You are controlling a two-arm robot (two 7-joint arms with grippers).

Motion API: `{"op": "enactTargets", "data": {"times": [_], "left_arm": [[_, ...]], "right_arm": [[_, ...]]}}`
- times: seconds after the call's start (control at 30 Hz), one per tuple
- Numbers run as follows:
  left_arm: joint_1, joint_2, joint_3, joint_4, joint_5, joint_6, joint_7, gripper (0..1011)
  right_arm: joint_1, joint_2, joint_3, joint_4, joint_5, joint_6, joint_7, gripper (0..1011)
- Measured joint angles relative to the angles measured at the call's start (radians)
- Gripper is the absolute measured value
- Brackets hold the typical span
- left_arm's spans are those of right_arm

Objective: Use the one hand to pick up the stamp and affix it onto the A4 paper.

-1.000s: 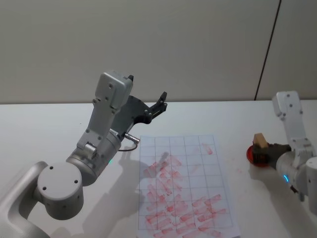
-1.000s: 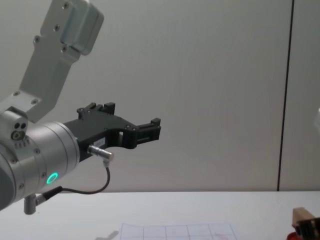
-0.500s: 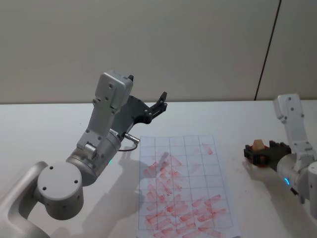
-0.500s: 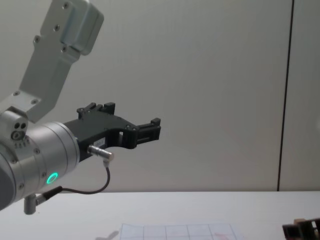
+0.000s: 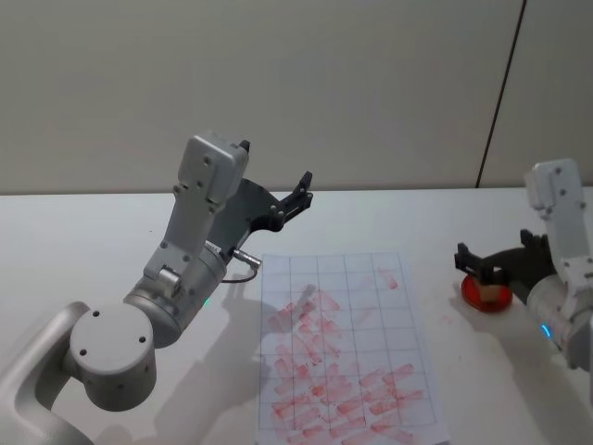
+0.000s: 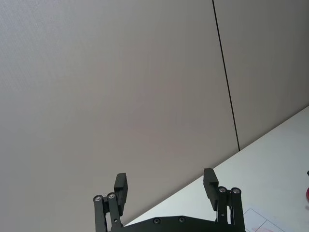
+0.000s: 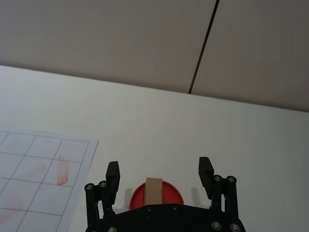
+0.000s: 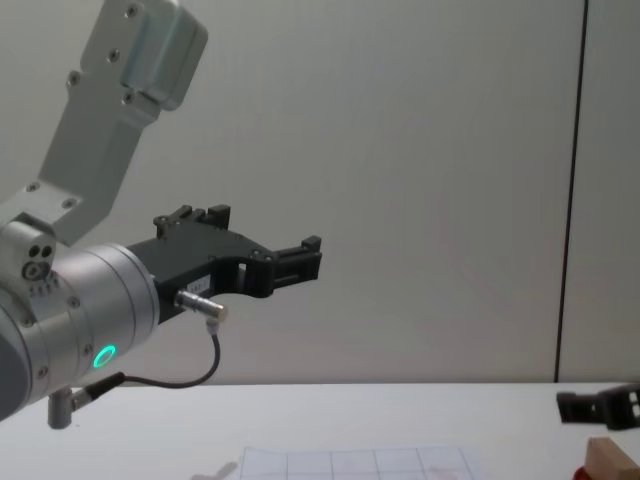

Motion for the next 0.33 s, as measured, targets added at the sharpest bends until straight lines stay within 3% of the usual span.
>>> {"op": "enactTargets", "data": {"times": [0.33], "left_arm": [[0.0,0.0,0.0,0.0,0.0,0.0,0.0,1001]], "right_arm": [[-0.033,0.023,0.007,-0.047,-0.03,-0.13,0.008,1001]]}}
